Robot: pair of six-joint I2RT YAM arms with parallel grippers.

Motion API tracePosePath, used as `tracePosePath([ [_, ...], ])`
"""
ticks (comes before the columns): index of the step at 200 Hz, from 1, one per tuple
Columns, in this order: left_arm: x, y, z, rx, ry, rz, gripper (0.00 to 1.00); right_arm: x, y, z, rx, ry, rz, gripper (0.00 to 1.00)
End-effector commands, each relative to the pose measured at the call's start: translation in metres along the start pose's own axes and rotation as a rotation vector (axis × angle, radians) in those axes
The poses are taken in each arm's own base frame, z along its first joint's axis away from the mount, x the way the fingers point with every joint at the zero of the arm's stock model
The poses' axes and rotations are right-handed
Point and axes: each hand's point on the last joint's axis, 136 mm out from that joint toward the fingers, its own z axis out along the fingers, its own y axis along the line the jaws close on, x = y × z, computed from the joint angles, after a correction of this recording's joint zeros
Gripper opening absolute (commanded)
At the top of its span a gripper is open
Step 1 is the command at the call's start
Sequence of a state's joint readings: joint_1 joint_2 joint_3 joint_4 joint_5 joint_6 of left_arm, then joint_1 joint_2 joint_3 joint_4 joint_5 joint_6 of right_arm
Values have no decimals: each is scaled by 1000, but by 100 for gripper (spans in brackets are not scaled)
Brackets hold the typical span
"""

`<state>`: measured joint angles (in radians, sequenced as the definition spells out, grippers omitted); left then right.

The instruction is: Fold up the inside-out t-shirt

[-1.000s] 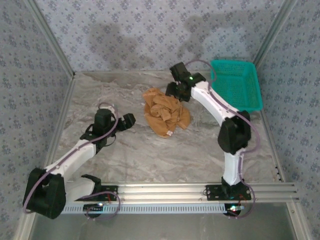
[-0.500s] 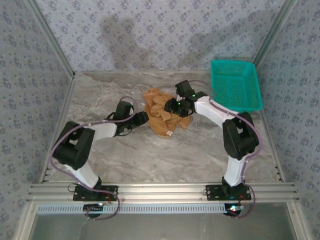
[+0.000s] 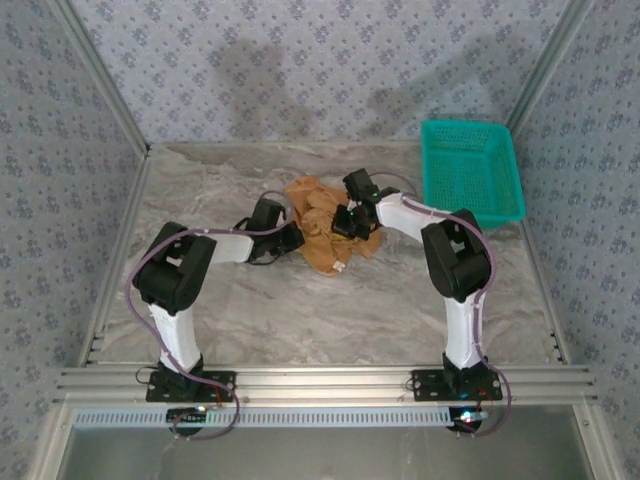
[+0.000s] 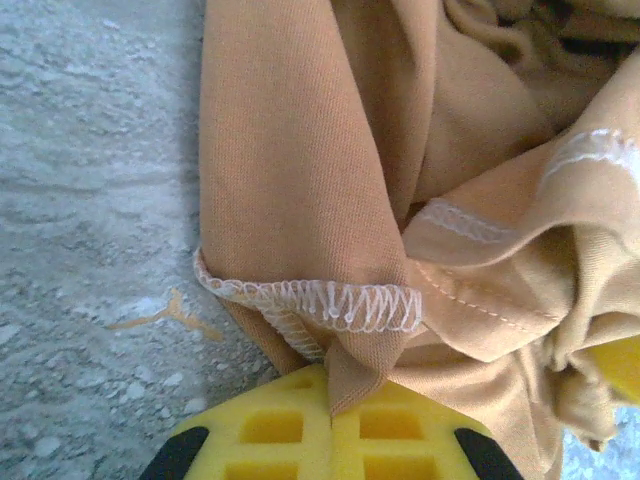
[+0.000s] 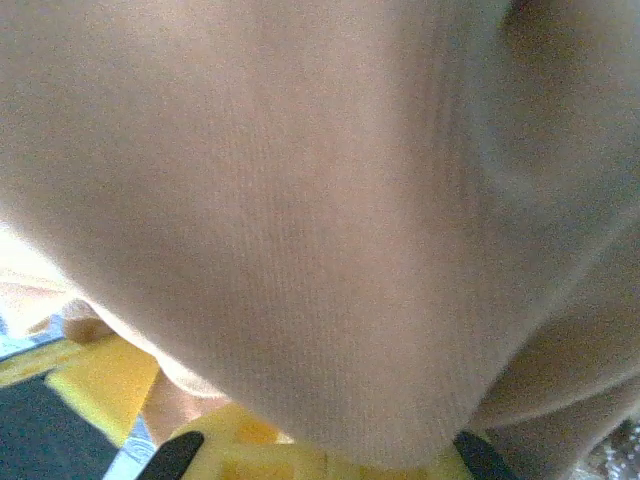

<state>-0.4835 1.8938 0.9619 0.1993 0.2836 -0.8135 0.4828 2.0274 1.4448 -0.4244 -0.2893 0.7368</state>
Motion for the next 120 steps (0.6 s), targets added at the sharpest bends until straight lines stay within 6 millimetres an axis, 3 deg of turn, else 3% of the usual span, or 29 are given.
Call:
tracePosePath([
  [1, -29, -19, -35, -17, -65, 47, 0, -16, 25, -51, -49, -51, -56, 0],
  [28, -56, -27, -93, -86, -141, 100, 0, -22, 34, -120, -74, -125, -80, 0],
  [77, -101, -38, -222, -97, -363, 100, 0, -31, 62, -252, -237, -334, -69, 0],
  [120, -117, -58, -324, -61, -561, 91, 0, -23, 90, -334, -355, -449, -94, 0],
])
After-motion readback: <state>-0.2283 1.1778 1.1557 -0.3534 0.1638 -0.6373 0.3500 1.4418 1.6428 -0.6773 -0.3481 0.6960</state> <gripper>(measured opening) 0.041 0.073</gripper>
